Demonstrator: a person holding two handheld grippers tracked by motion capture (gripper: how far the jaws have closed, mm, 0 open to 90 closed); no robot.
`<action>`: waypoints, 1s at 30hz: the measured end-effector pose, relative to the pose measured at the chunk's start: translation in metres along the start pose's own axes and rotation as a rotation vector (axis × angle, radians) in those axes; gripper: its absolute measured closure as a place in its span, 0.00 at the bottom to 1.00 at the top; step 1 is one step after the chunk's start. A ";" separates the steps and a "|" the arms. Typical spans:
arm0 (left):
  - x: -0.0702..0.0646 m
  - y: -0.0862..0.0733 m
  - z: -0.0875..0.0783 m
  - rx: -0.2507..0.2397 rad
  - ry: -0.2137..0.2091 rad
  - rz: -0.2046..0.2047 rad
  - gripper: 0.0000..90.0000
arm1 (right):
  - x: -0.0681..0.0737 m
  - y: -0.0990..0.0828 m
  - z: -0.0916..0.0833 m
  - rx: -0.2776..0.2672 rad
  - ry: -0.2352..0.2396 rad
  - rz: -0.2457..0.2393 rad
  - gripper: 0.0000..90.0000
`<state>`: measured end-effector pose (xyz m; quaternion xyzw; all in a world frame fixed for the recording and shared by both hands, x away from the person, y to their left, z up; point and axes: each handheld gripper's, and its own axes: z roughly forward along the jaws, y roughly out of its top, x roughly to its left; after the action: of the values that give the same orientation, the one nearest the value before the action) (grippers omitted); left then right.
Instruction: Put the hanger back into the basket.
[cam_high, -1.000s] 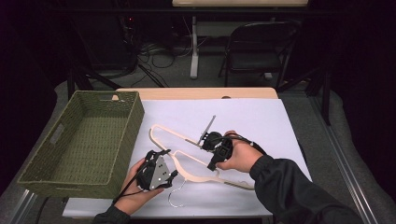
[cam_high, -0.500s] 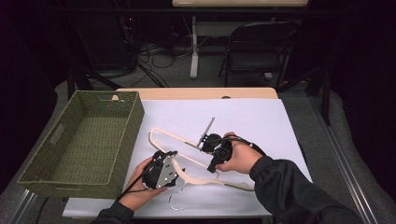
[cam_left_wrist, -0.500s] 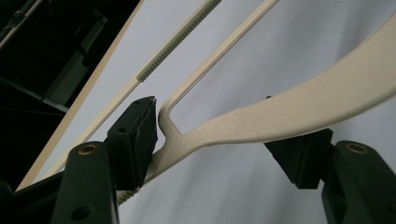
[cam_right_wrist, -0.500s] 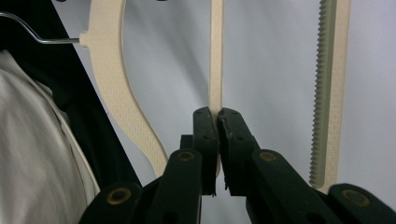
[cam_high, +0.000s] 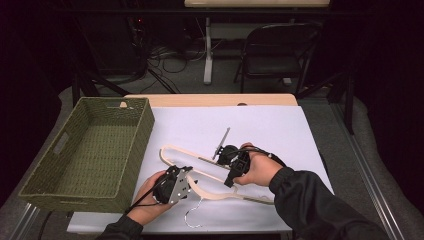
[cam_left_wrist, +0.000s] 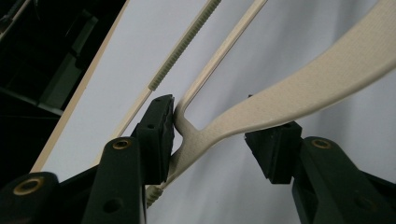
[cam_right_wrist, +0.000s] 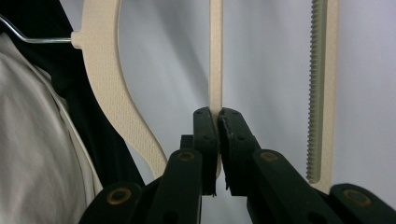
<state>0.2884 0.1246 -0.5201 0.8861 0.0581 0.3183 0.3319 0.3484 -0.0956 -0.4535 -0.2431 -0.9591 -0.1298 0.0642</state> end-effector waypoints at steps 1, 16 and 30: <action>-0.001 0.000 0.000 -0.001 0.000 -0.003 0.59 | 0.000 0.000 0.000 0.004 0.003 -0.001 0.95; -0.007 0.007 -0.007 0.018 -0.009 0.045 0.83 | -0.001 0.001 0.003 0.012 0.007 -0.018 0.95; -0.003 0.015 -0.005 0.047 0.005 0.073 0.87 | -0.008 -0.005 -0.011 -0.070 -0.040 0.009 0.88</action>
<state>0.2816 0.1142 -0.5095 0.8944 0.0340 0.3312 0.2987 0.3535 -0.1059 -0.4455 -0.2521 -0.9540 -0.1580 0.0372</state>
